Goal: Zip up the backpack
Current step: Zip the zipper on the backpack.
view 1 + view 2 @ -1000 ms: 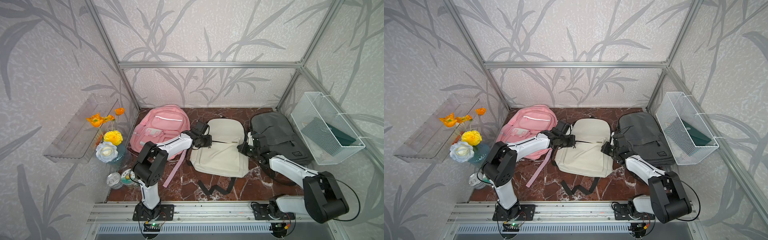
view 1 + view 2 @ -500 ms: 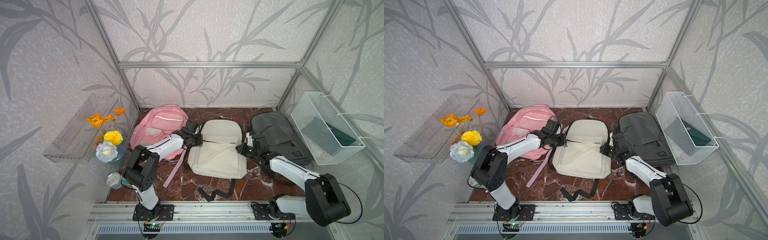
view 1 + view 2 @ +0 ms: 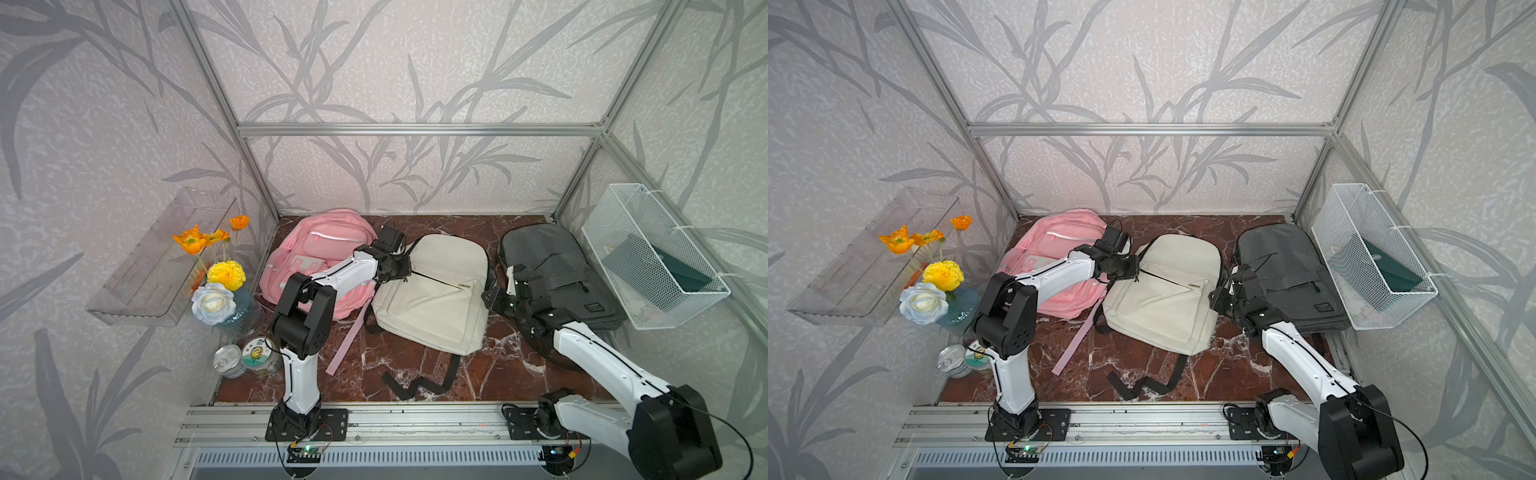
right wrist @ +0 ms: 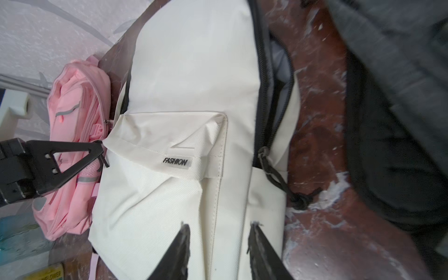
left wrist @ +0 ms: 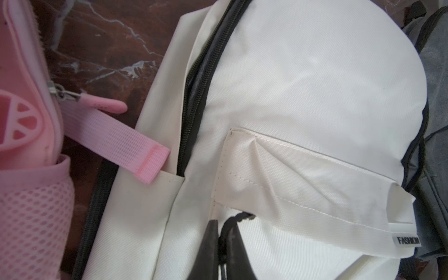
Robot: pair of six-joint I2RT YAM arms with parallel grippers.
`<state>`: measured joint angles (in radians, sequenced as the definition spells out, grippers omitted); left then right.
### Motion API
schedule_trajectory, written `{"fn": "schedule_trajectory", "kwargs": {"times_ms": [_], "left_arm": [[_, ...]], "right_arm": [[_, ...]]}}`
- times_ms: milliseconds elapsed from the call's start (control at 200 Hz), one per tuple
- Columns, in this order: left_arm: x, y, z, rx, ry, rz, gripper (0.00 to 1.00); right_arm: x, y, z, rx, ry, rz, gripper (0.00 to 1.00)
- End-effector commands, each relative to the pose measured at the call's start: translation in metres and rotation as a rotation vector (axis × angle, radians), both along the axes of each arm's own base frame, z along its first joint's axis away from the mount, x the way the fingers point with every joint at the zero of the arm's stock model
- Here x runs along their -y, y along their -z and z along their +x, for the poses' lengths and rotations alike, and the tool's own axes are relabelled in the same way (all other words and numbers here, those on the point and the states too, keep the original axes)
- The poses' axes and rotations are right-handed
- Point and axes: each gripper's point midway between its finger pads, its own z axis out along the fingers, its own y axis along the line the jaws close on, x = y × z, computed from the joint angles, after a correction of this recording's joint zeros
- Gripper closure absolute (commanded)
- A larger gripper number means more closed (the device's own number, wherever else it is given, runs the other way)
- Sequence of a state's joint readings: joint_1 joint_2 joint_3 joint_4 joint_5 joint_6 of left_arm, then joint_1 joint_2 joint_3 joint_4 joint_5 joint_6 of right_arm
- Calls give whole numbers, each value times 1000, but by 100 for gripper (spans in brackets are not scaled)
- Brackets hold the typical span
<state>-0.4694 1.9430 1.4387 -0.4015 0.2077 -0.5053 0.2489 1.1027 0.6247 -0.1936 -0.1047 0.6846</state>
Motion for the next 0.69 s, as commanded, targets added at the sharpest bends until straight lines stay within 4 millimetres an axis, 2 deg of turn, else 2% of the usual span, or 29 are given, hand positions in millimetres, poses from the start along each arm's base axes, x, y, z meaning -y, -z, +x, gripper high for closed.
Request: {"fn": "schedule_trajectory", "kwargs": {"times_ms": [0,140,200,265,310,515,645,690], "left_arm": [[2,-12,4,29,15,21,78],[18,-33,-17,89,67,93,51],[28,-43,-28,118,78,103,44],[48,-53,-38,166,112,79,39],[60,-53,-44,169,138,66,36],[94,-21,-42,131,222,-5,35],[101,1,-39,106,276,23,35],[102,5,-37,109,280,27,35]], "right_arm": [[31,-1,2,-15,37,-104,56],[32,21,12,-111,-17,-121,56],[32,31,14,-170,-28,-115,55],[26,37,22,-184,-49,-87,55],[21,41,26,-184,-68,-74,55],[12,61,39,-199,-100,-60,53],[6,76,46,-232,-131,-49,53],[5,80,47,-243,-136,-46,56]]}}
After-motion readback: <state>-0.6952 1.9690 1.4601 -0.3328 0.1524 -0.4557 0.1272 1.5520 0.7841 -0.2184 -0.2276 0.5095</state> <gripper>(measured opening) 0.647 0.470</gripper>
